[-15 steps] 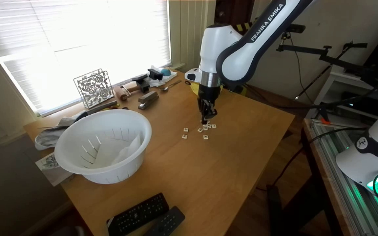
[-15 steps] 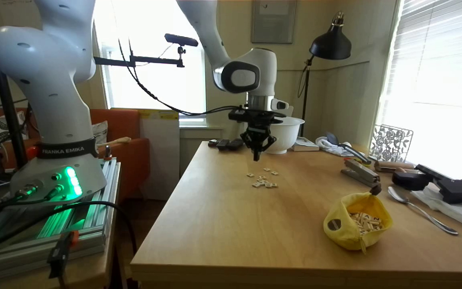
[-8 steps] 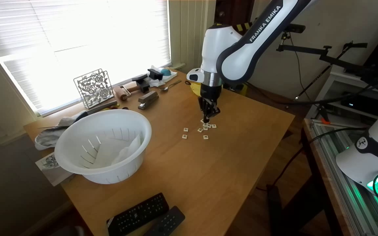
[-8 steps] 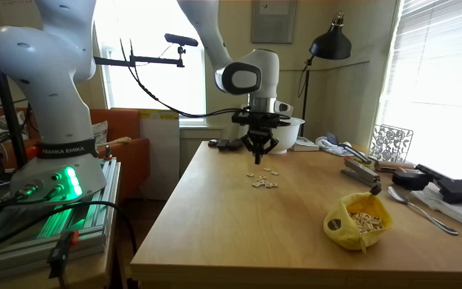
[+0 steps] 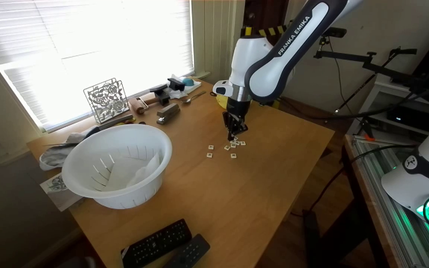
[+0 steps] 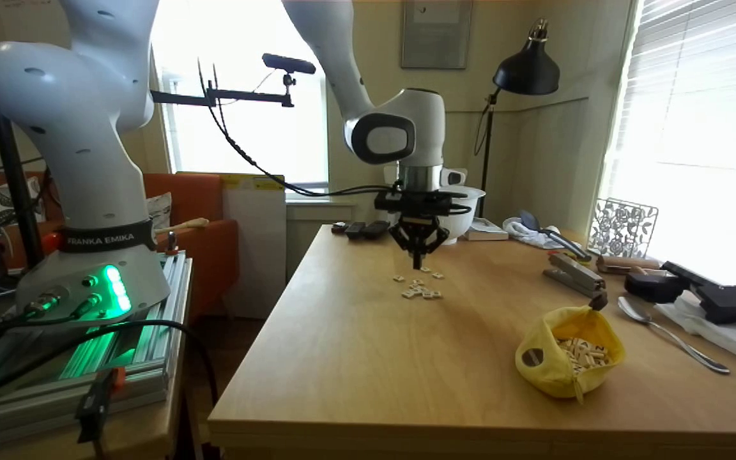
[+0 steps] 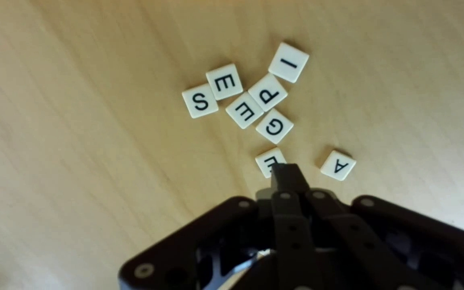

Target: Create the word 'Met'.

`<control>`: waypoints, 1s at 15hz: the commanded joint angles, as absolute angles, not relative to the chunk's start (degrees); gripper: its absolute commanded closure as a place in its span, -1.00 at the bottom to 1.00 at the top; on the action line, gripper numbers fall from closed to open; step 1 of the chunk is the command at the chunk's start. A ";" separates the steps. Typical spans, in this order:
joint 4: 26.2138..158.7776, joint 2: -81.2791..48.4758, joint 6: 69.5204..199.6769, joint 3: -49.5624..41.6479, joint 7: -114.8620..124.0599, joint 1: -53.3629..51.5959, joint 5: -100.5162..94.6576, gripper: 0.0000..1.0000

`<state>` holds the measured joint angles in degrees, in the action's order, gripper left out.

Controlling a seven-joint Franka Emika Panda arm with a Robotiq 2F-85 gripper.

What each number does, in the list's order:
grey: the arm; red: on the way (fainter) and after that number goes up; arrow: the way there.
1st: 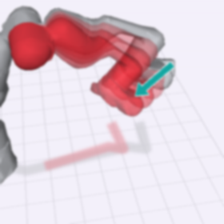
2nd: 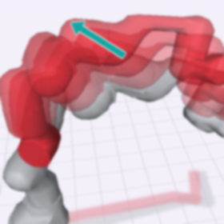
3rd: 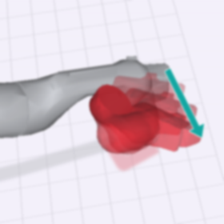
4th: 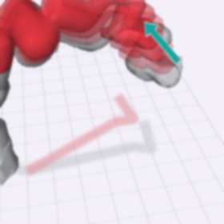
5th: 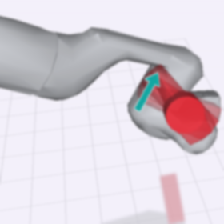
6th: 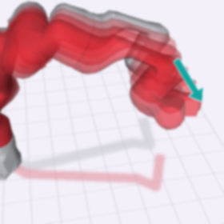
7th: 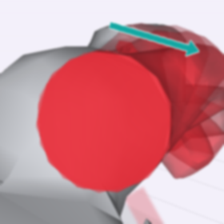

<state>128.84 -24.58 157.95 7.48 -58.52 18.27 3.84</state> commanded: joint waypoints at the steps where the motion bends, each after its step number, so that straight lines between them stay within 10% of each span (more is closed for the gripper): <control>1: 129.46 -25.74 160.41 9.22 -61.76 20.05 6.11 1.00; 15: 129.11 -28.96 163.33 12.57 -65.34 23.58 5.97 1.00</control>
